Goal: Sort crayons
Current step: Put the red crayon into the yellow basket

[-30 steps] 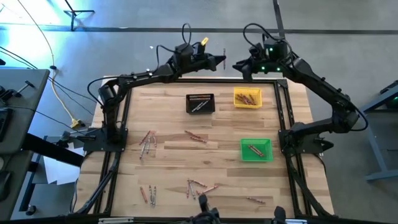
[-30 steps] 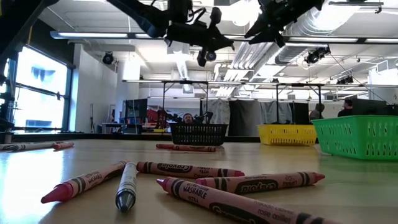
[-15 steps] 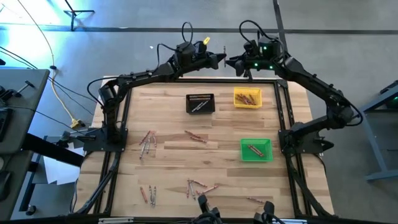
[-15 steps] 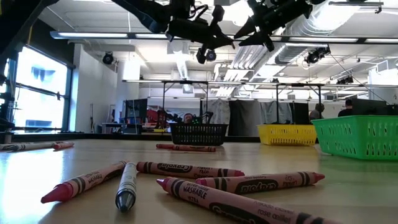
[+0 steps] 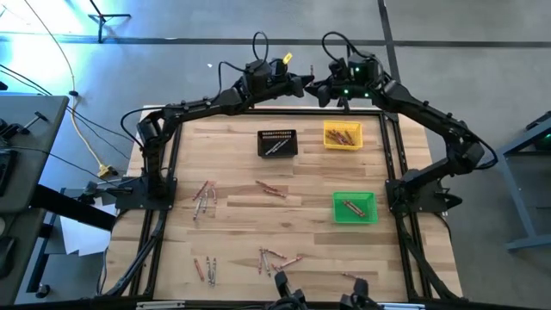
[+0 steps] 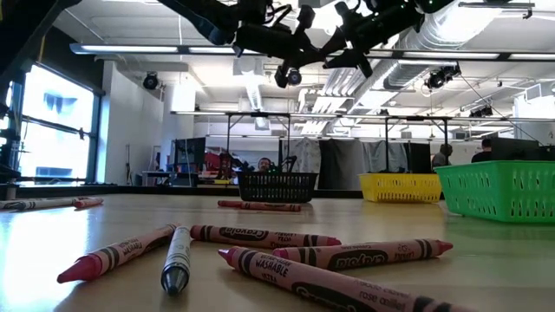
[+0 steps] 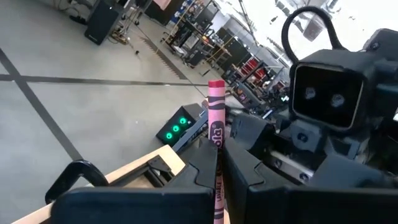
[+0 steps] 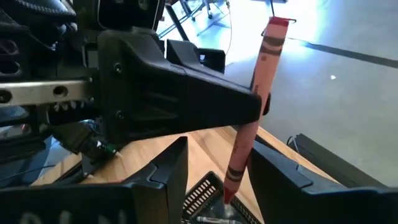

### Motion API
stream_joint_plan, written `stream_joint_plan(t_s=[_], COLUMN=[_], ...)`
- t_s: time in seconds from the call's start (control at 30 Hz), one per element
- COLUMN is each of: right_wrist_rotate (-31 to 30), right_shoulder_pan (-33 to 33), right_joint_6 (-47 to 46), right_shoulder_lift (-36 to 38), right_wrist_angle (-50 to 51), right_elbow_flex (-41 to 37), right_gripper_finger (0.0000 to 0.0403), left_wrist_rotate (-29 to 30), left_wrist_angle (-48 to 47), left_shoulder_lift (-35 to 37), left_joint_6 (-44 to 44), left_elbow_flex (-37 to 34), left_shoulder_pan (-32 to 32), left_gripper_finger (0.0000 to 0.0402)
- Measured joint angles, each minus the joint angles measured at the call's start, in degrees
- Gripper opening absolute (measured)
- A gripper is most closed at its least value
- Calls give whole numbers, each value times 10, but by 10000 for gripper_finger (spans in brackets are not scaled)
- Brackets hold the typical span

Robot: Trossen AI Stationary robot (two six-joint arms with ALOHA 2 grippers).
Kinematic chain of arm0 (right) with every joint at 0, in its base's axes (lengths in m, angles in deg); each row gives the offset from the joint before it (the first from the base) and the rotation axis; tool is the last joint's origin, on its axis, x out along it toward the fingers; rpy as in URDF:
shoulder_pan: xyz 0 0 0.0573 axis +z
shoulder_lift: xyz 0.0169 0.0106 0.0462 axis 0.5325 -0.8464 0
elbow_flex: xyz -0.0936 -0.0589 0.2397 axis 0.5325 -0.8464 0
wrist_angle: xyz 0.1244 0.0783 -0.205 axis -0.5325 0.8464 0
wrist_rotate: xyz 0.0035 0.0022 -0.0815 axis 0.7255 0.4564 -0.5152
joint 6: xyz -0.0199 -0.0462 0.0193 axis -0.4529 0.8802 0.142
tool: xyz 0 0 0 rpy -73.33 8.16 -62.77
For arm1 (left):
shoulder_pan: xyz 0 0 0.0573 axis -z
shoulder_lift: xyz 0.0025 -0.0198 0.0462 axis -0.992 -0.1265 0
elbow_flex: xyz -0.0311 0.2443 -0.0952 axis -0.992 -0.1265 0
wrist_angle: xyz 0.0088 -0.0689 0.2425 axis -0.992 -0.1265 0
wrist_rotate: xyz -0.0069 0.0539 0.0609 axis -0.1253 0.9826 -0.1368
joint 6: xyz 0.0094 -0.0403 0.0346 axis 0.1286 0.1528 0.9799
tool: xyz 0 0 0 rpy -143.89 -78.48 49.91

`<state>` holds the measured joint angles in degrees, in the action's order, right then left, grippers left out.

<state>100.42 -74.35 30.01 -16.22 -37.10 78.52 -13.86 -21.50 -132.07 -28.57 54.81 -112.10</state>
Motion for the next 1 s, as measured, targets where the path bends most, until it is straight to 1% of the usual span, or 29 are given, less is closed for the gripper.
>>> stream_joint_plan(t_s=[0.1,0.2,0.3,0.43,0.47,0.5,0.63,0.73,0.87,1.0], right_wrist_rotate=[-4,-5,-8,-11,-10,-9,-3,-2,1,-2], right_shoulder_pan=[0,0,0,-3,-4,-6,-10,-13,-24,-57], right_joint_6=[0,-2,-2,-2,-2,-2,-10,-10,-9,14], right_shoulder_lift=[0,0,0,0,0,0,0,0,0,3], right_wrist_angle=[-1,0,0,2,2,3,4,3,4,27], right_elbow_flex=[0,0,0,0,0,0,0,0,0,0], right_gripper_finger=[140,120,86,25,16,12,18,9,9,9], left_wrist_rotate=[0,-4,-9,-11,-10,-11,-11,-10,-11,-10], left_wrist_angle=[-7,-7,-7,-7,-7,-7,-7,-7,-14,-28], left_shoulder_lift=[0,0,0,1,1,1,1,1,1,0], left_joint_6=[1,11,15,17,18,18,26,44,75,98], left_elbow_flex=[0,0,0,0,0,0,0,0,0,-1], left_shoulder_pan=[0,0,0,0,0,0,0,0,1,-1], left_gripper_finger=[0,0,0,0,0,0,1,8,32,66])
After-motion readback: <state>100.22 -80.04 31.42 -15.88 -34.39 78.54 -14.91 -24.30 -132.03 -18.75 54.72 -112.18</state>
